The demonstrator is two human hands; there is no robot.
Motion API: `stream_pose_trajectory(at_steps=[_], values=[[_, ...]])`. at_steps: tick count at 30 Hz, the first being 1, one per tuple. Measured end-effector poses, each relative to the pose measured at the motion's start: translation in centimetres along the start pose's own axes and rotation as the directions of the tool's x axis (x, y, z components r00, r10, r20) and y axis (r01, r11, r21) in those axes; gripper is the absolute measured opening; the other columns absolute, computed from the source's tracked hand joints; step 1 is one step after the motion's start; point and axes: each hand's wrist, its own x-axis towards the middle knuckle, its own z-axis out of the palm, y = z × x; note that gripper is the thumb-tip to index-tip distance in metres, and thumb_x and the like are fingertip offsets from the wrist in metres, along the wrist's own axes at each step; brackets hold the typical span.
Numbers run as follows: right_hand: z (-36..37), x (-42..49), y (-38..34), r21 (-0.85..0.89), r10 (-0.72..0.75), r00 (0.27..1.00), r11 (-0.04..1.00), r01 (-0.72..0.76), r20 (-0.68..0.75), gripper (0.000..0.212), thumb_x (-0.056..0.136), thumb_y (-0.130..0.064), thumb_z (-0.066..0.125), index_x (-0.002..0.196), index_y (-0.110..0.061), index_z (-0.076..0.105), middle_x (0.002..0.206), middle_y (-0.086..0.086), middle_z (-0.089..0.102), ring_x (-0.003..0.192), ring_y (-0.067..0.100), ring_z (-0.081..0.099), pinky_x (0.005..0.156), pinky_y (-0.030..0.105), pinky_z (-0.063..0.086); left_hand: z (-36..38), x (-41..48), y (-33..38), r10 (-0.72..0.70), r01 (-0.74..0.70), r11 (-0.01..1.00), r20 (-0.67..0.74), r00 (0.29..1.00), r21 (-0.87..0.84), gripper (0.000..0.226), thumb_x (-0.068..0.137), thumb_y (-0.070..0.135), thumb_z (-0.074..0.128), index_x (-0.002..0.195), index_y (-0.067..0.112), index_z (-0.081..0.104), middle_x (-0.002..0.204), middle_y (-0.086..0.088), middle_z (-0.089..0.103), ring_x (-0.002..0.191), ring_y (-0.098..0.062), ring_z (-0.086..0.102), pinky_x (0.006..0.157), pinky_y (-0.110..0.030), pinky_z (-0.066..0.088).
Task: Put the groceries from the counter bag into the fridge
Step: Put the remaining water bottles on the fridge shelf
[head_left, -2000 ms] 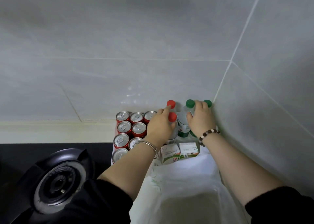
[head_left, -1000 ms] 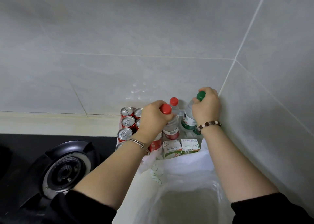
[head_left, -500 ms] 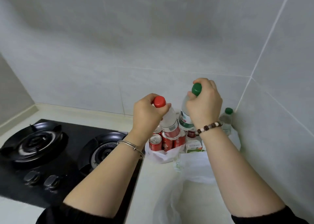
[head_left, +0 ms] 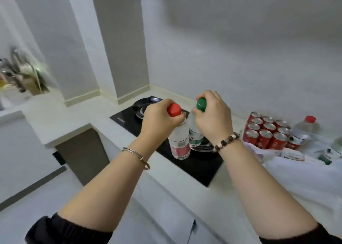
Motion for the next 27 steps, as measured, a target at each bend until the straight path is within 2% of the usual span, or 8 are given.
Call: stream_pose_trajectory(at_steps=[6, 10, 12, 14, 16, 20, 24, 27], values=[[6.7, -5.7, -13.2, 0.182, -0.237, 0.937, 0.964, 0.194, 0.256, 0.027, 0.083, -0.012, 0.064, 0.109, -0.014, 0.058, 0.113, -0.001, 0.056, 0.098, 0.018, 0.056, 0.075, 0.022, 0.036, -14.5, -9.4, -7.2, -0.162, 0.185, 0.97, -0.148, 0.976, 0.156, 0.022, 0.076, 0.032, 0.075, 0.089, 0.019, 0.063, 0.08, 0.006, 0.064, 0.077, -0.012, 0.059, 0.068, -0.024, 0.049], [10.5, -10.3, -22.5, 0.327, -0.419, 0.82, 0.895, 0.302, 0.39, 0.024, 0.083, -0.016, 0.065, 0.106, -0.017, 0.06, 0.11, 0.0, 0.057, 0.095, 0.018, 0.054, 0.077, 0.024, 0.037, -24.0, -16.5, -11.1, -0.268, 0.345, 0.909, -0.306, 0.913, 0.233, 0.027, 0.076, 0.034, 0.075, 0.095, 0.018, 0.064, 0.086, 0.005, 0.064, 0.081, -0.013, 0.059, 0.073, -0.028, 0.053], [12.2, -12.7, -27.2, 0.396, -0.515, 0.748, 0.844, 0.36, 0.418, 0.023, 0.082, -0.018, 0.066, 0.104, -0.016, 0.06, 0.108, 0.001, 0.057, 0.095, 0.019, 0.054, 0.078, 0.025, 0.04, -28.6, -19.9, -12.4, -0.309, 0.429, 0.861, -0.389, 0.868, 0.272, 0.027, 0.077, 0.035, 0.074, 0.096, 0.018, 0.065, 0.086, 0.006, 0.063, 0.081, -0.011, 0.058, 0.069, -0.018, 0.05], [13.6, -15.4, -31.9, 0.476, -0.613, 0.658, 0.778, 0.41, 0.437, 0.025, 0.083, -0.02, 0.066, 0.106, -0.015, 0.059, 0.109, 0.001, 0.056, 0.095, 0.018, 0.054, 0.078, 0.024, 0.039, -32.7, -23.4, -13.1, -0.332, 0.513, 0.804, -0.488, 0.807, 0.301, 0.025, 0.077, 0.033, 0.074, 0.094, 0.017, 0.066, 0.084, 0.007, 0.061, 0.077, -0.008, 0.056, 0.062, -0.006, 0.039], [14.7, -18.2, -36.3, 0.548, -0.697, 0.559, 0.709, 0.445, 0.448, 0.027, 0.085, -0.022, 0.065, 0.11, -0.016, 0.058, 0.111, 0.001, 0.055, 0.094, 0.017, 0.053, 0.079, 0.025, 0.041, -36.2, -26.9, -13.5, -0.356, 0.6, 0.739, -0.58, 0.733, 0.305, 0.024, 0.076, 0.032, 0.075, 0.092, 0.015, 0.067, 0.082, 0.006, 0.062, 0.076, -0.009, 0.056, 0.06, -0.005, 0.036], [16.3, -23.7, -43.7, 0.67, -0.832, 0.344, 0.554, 0.494, 0.435, 0.024, 0.085, -0.022, 0.064, 0.108, -0.018, 0.059, 0.108, 0.001, 0.054, 0.096, 0.019, 0.053, 0.077, 0.026, 0.039, -41.6, -33.9, -13.5, -0.414, 0.761, 0.612, -0.735, 0.538, 0.213, 0.02, 0.072, 0.029, 0.077, 0.084, 0.015, 0.068, 0.08, 0.004, 0.068, 0.077, -0.014, 0.062, 0.066, -0.023, 0.049], [16.6, -29.4, -49.5, 0.8, -0.936, 0.084, 0.338, 0.495, 0.343, 0.018, 0.083, -0.019, 0.065, 0.1, -0.018, 0.061, 0.103, 0.001, 0.055, 0.094, 0.021, 0.054, 0.074, 0.025, 0.036, -45.1, -40.3, -11.9, -0.444, 0.859, 0.488, -0.805, 0.395, 0.152, 0.016, 0.07, 0.026, 0.077, 0.08, 0.017, 0.068, 0.077, 0.003, 0.068, 0.078, -0.013, 0.063, 0.07, -0.026, 0.051], [16.0, -33.4, -53.1, 0.877, -0.965, -0.083, 0.186, 0.443, 0.247, 0.016, 0.082, -0.019, 0.066, 0.097, -0.018, 0.061, 0.101, 0.0, 0.056, 0.094, 0.021, 0.053, 0.072, 0.024, 0.033, -46.8, -44.7, -10.0, -0.43, 0.922, 0.382, -0.872, 0.234, 0.059, 0.014, 0.071, 0.025, 0.076, 0.079, 0.017, 0.068, 0.079, 0.003, 0.069, 0.079, -0.015, 0.063, 0.071, -0.034, 0.054]])
